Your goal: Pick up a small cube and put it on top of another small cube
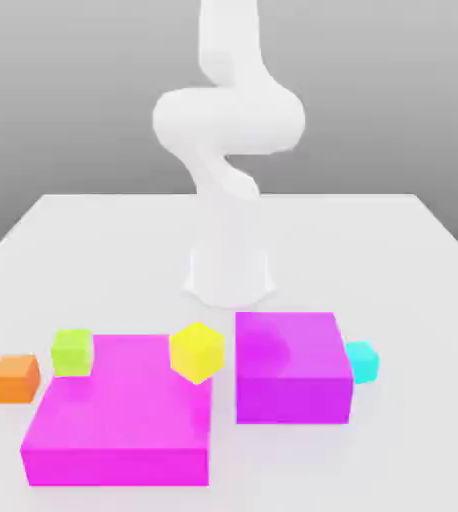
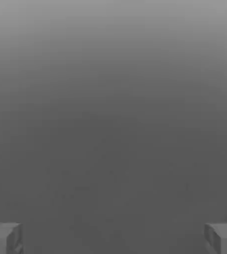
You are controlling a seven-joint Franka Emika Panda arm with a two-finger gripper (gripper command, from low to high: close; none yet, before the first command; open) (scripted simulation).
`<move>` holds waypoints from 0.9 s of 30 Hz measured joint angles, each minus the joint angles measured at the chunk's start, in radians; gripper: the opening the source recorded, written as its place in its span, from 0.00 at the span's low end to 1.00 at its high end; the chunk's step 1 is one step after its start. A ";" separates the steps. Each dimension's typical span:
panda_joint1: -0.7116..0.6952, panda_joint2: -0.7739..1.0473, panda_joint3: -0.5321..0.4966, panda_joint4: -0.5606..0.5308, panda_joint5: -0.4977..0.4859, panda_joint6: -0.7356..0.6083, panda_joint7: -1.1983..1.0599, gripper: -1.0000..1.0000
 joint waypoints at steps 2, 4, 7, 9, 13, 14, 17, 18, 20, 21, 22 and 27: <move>0.062 0.063 -0.005 -0.056 -0.001 0.052 -0.097 0.50; 0.115 0.122 -0.007 -0.108 0.002 0.100 -0.189 0.50; 0.196 0.208 -0.010 -0.185 0.004 0.171 -0.323 0.50; 0.250 0.266 -0.012 -0.235 0.005 0.218 -0.412 0.50; 0.353 0.380 -0.011 -0.337 0.010 0.312 -0.591 0.50; 0.376 0.409 -0.006 -0.363 0.013 0.335 -0.637 0.50; 0.447 0.494 0.002 -0.439 0.017 0.405 -0.772 0.50; 0.468 0.523 0.008 -0.464 0.019 0.429 -0.817 0.50; 0.511 0.580 0.017 -0.515 0.019 0.476 -0.904 0.50; 0.529 0.608 0.025 -0.541 0.018 0.499 -0.948 0.50; 0.545 0.637 0.034 -0.566 0.016 0.523 -0.990 0.50; 0.574 0.807 0.041 -0.578 0.000 0.661 -1.045 0.50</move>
